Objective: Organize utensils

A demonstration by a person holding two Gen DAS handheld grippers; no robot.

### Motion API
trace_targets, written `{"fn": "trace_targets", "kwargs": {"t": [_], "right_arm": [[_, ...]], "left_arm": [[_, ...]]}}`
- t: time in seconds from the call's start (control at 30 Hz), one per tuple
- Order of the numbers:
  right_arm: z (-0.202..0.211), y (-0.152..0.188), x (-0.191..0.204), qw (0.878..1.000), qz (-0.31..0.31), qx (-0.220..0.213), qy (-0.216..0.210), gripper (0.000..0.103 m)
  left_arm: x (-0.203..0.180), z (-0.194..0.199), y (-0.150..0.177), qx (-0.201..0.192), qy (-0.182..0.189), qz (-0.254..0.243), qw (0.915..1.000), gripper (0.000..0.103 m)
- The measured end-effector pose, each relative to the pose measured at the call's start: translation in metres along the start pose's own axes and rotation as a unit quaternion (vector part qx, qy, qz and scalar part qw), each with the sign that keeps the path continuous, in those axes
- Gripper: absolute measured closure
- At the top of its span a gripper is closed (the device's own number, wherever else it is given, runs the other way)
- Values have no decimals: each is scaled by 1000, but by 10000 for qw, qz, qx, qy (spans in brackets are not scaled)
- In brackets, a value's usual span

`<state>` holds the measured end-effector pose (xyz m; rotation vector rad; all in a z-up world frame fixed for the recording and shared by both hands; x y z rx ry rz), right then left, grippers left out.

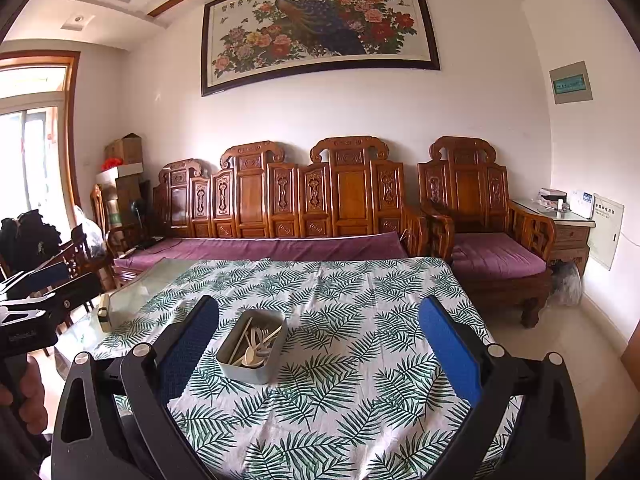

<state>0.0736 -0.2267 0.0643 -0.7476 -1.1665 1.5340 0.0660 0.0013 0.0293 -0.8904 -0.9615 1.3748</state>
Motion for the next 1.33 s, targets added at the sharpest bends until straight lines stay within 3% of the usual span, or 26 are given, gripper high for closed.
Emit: {"fn": "trace_targets", "kwargs": {"t": [1.33], "right_arm": [[-1, 0, 0, 10000, -2, -14, 8, 2]], "left_arm": [[-5, -2, 2, -6, 71, 31, 10000, 8]]}}
Point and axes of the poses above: each gripper's, at about its wrist camera, not at the fingertips, and z roughly against the way its jaws point, x to its left, y to its underside, the point moved 8 cm from there along -z, roughly the way its jaws point, and after that the axes turned 3 degrees about -y, right-handed, at the moved point
